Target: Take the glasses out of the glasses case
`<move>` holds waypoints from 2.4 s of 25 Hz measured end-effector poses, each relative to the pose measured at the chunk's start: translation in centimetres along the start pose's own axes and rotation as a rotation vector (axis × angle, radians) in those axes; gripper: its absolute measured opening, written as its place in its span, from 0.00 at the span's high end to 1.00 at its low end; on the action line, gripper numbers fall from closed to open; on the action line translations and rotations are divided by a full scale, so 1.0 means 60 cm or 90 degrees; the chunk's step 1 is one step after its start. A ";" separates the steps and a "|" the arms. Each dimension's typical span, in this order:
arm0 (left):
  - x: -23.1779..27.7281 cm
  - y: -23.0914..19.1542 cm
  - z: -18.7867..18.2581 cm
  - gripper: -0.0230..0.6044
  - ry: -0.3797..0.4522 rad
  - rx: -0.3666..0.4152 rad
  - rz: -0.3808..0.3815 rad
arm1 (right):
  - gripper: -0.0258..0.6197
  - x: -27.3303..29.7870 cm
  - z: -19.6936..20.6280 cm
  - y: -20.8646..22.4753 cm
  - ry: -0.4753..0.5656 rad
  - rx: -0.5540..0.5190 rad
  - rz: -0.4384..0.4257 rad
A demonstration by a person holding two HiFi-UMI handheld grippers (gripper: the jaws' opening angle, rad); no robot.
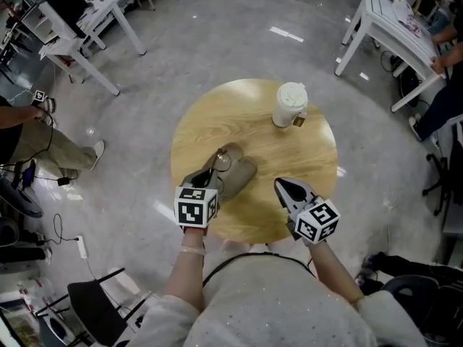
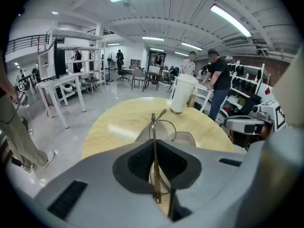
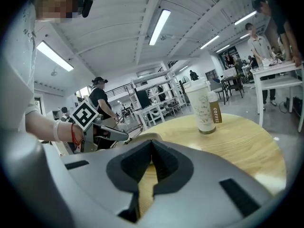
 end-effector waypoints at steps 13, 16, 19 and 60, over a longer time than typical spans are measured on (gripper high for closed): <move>-0.066 -0.019 0.012 0.94 0.058 -0.045 -0.036 | 0.95 -0.007 -0.024 -0.006 0.020 -0.021 -0.012; -0.081 -0.028 0.017 0.94 0.073 -0.064 -0.047 | 0.95 -0.008 -0.032 -0.007 0.025 -0.030 -0.013; -0.095 -0.037 0.021 0.94 0.091 -0.075 -0.060 | 0.95 -0.010 -0.041 -0.007 0.031 -0.044 -0.011; -0.274 -0.076 -0.037 0.94 0.391 -0.092 -0.159 | 0.95 -0.027 -0.156 -0.054 0.106 -0.169 -0.029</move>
Point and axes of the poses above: the fingertips, and each gripper's own axes: x forward along the fingers, y to its right, z out of its underside, the point moved 5 cm from there along -x, backward along the fingers, and after that the axes turned 12 degrees about -z, right-handed, at the moved point
